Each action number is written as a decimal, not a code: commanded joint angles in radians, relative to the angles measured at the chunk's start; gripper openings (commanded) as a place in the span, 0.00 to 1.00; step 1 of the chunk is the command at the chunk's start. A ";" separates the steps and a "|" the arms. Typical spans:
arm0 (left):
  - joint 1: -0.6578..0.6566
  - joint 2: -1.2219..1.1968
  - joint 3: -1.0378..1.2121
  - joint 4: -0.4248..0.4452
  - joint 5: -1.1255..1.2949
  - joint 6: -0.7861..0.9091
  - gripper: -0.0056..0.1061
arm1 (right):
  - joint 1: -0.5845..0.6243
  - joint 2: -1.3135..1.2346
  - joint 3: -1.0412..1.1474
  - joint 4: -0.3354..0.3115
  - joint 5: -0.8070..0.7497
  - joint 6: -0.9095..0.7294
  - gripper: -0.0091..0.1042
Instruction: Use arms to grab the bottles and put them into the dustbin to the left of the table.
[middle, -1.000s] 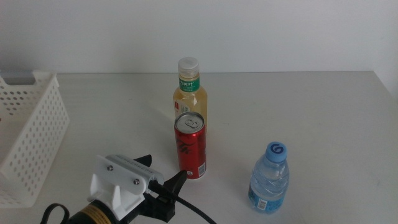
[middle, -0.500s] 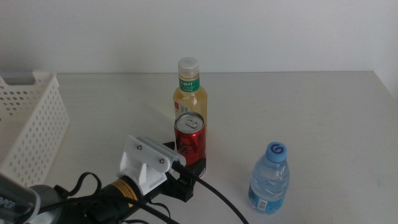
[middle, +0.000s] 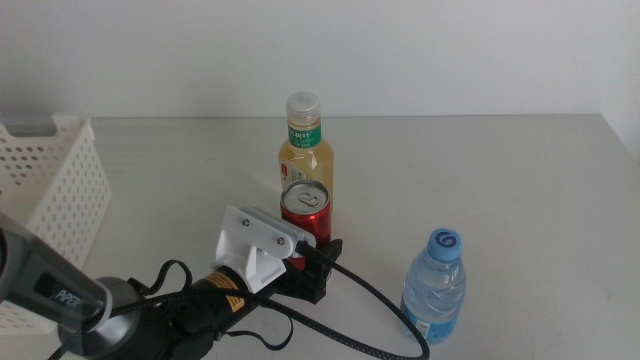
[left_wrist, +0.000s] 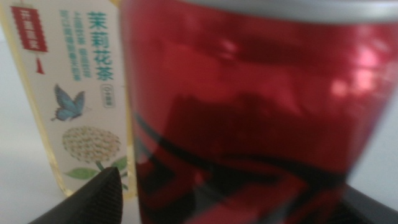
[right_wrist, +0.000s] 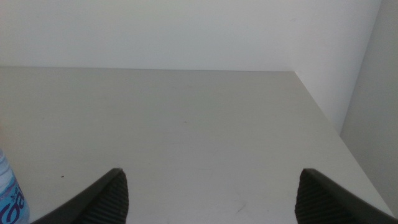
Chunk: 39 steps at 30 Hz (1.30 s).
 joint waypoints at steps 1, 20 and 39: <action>0.004 -0.031 -0.032 -0.027 -0.144 -0.015 0.87 | -0.005 -0.022 -0.010 -0.007 -0.079 -0.006 0.70; 0.021 -0.297 -0.060 0.008 0.291 0.016 0.30 | -0.005 -0.022 -0.010 -0.007 -0.079 -0.006 0.70; 0.099 -0.651 -0.346 -0.036 1.253 0.069 0.30 | -0.005 -0.022 -0.010 -0.007 -0.066 -0.006 0.70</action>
